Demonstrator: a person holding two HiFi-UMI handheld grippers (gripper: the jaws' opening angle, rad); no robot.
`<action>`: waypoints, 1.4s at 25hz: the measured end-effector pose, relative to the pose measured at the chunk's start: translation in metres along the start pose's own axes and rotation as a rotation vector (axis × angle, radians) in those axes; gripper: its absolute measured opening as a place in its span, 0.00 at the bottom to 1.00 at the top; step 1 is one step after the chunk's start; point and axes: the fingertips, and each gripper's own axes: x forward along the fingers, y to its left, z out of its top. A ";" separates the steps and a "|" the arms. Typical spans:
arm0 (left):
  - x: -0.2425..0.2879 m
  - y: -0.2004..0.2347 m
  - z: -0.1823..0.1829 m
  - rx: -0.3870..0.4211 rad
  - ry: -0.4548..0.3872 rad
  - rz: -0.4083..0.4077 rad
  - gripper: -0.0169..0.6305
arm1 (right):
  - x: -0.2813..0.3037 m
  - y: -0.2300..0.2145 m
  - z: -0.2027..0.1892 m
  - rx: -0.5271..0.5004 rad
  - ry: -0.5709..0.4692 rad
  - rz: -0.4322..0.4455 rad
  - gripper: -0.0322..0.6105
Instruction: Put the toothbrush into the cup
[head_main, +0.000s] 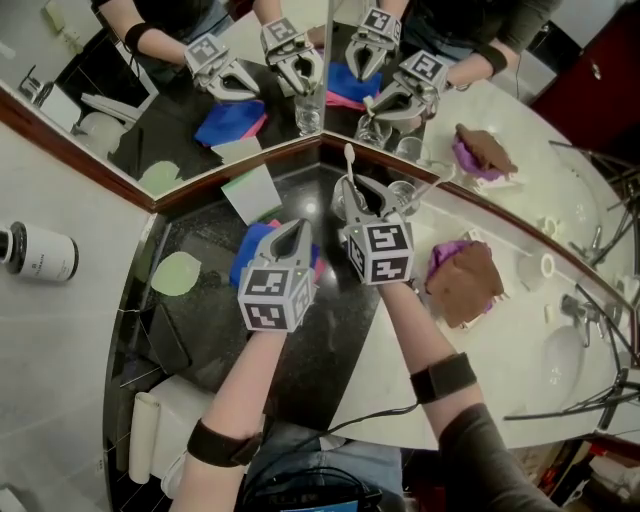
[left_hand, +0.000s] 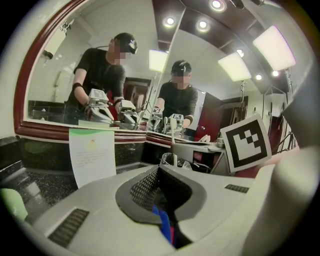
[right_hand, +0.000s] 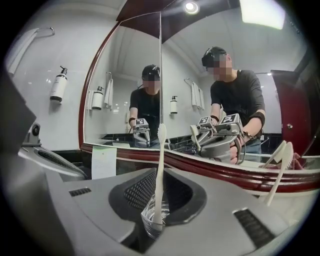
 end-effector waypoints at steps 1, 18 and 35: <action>-0.002 0.002 0.000 -0.005 -0.001 0.003 0.03 | 0.001 0.000 -0.004 0.005 0.021 -0.003 0.15; -0.037 -0.010 0.012 -0.011 0.000 0.012 0.03 | -0.031 0.000 -0.002 0.040 0.090 -0.018 0.25; -0.133 -0.077 0.052 0.084 0.032 -0.027 0.03 | -0.219 -0.003 0.045 0.135 0.109 0.019 0.08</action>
